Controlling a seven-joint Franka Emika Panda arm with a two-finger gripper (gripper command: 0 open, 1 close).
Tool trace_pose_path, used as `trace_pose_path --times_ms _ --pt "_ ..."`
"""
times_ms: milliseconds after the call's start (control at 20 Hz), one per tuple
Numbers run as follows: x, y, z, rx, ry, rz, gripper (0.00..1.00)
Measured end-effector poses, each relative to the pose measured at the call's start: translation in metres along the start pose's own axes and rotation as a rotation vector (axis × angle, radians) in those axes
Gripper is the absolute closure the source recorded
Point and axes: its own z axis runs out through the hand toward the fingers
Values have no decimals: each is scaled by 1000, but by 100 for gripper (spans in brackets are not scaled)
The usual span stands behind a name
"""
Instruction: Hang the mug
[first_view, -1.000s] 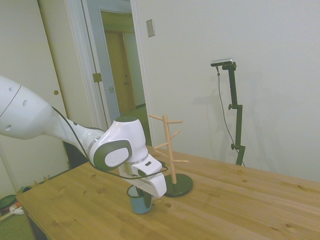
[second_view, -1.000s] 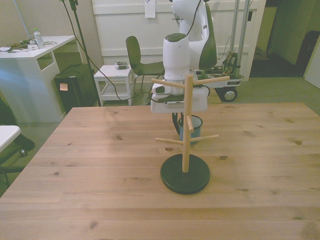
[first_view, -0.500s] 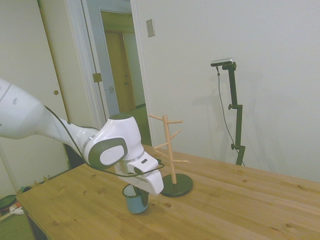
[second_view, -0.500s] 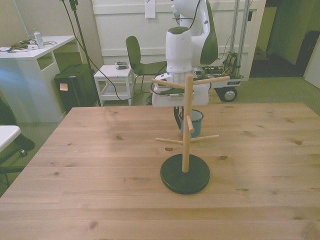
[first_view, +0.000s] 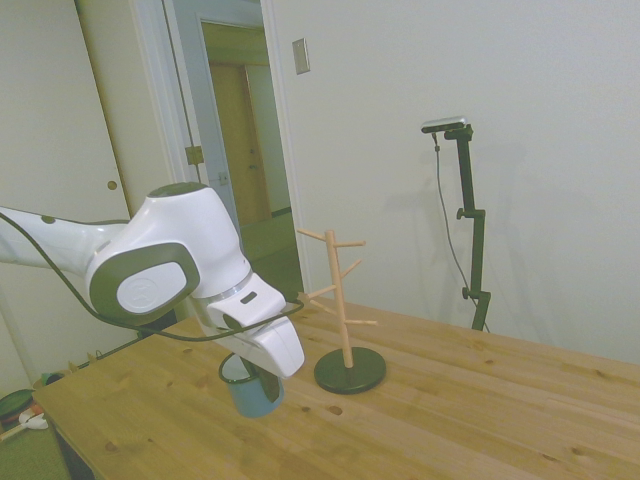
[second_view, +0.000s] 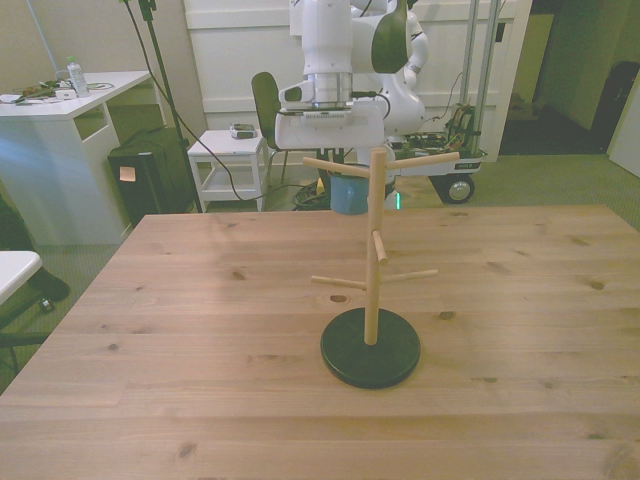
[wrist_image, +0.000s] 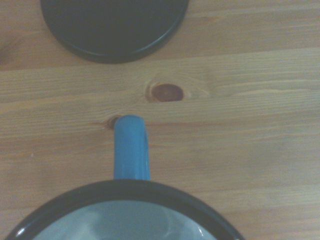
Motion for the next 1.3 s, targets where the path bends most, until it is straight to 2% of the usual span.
trace_pose_path --times_ms 500,1300 --pt "67 40 -62 18 30 88 100" --pt "153 7 -110 -7 34 112 100"
